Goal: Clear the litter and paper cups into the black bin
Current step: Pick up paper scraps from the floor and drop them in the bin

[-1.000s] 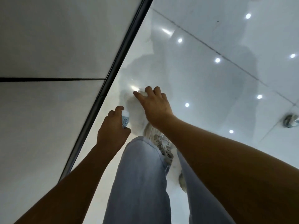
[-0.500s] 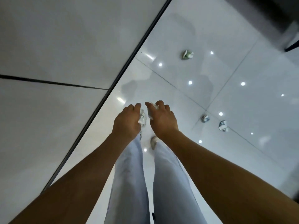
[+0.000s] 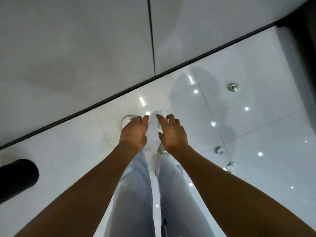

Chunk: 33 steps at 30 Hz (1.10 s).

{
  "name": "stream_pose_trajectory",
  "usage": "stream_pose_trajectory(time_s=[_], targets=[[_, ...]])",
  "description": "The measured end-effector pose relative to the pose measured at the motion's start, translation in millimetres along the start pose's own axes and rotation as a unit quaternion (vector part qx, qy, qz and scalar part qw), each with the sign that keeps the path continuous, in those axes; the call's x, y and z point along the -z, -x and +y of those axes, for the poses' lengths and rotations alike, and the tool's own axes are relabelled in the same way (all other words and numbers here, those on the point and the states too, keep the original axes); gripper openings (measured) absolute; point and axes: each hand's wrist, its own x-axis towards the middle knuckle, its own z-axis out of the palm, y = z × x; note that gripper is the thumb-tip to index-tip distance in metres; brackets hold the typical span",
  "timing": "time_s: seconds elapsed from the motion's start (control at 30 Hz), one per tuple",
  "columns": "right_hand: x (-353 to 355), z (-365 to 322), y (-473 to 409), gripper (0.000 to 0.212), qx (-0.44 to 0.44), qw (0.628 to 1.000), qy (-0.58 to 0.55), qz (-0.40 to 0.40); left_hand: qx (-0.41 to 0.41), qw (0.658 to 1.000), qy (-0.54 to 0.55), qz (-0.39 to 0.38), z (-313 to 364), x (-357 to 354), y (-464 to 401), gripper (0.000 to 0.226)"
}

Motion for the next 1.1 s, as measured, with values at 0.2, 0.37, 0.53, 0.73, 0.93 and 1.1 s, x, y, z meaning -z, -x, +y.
stream_pose_trajectory(time_s=[0.2, 0.37, 0.53, 0.73, 0.93, 1.1], targets=[[-33, -66, 11, 0.065, 0.106, 0.991, 0.075, -0.044, 0.099, 0.993, 0.067, 0.015, -58, -20, 68, 0.067], [-71, -129, 25, 0.066, 0.178, 0.976, 0.114, -0.055, 0.134, 0.984, 0.109, 0.040, -111, -45, 126, 0.061], [-125, -205, 55, 0.063, 0.220, 0.963, 0.138, -0.070, 0.164, 0.976, 0.128, 0.064, -180, -79, 193, 0.058], [-210, -309, 109, 0.058, 0.257, 0.950, 0.154, -0.090, 0.225, 0.954, 0.180, 0.084, -276, -132, 296, 0.063], [-303, -411, 156, 0.058, 0.300, 0.934, 0.161, -0.112, 0.309, 0.921, 0.222, 0.082, -369, -190, 394, 0.064], [-359, -470, 180, 0.061, 0.354, 0.904, 0.195, -0.143, 0.378, 0.875, 0.285, 0.096, -423, -220, 450, 0.063]])
